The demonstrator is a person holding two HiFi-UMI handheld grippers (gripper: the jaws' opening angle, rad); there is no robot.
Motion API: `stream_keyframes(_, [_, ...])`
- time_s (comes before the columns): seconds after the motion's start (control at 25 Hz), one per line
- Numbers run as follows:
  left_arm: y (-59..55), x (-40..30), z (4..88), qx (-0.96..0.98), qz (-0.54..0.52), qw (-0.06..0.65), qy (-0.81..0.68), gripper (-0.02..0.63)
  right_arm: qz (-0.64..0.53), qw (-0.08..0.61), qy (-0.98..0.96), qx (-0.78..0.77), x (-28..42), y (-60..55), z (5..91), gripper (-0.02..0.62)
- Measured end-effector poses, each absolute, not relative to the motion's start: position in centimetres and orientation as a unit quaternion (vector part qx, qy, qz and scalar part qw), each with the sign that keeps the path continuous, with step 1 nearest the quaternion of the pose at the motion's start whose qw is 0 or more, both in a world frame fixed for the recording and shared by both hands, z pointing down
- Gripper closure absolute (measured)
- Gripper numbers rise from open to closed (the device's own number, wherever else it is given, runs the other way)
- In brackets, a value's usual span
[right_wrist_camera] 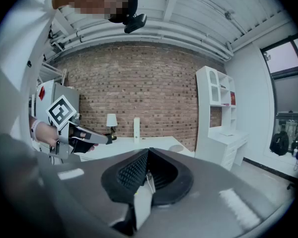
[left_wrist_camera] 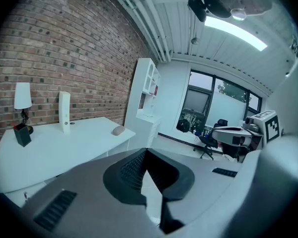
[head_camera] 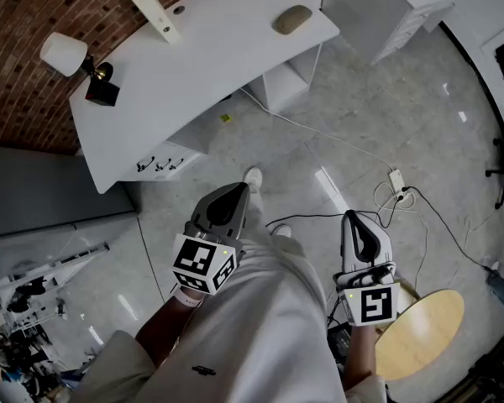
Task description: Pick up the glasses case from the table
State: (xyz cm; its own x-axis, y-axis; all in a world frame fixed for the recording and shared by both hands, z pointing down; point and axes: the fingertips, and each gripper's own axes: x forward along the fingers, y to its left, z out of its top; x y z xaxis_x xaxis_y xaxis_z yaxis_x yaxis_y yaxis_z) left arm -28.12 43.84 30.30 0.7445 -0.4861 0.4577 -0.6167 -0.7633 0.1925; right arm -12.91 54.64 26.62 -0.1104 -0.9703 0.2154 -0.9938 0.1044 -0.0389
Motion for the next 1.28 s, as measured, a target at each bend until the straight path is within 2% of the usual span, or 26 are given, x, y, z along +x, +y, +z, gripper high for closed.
stream_keyframes(0.32, [46.9,-31.7,28.5,0.923,0.17,0.171,-0.3,0.6,0.084,0.059,-0.746,0.658,-17.5,55.7,25.2,0.586])
stream_keyframes(0.6, [44.8,-31.7,28.7,0.925,0.178,0.173,-0.286,0.6,0.102,0.035,-0.728,0.677,-17.4,54.3,25.0,0.584])
stream_keyframes(1.28, [30.3,-29.9,27.6,0.941,0.159,0.176,-0.239,0.6,0.087,0.036,-0.691,0.716,-15.7,41.0,22.4,0.584])
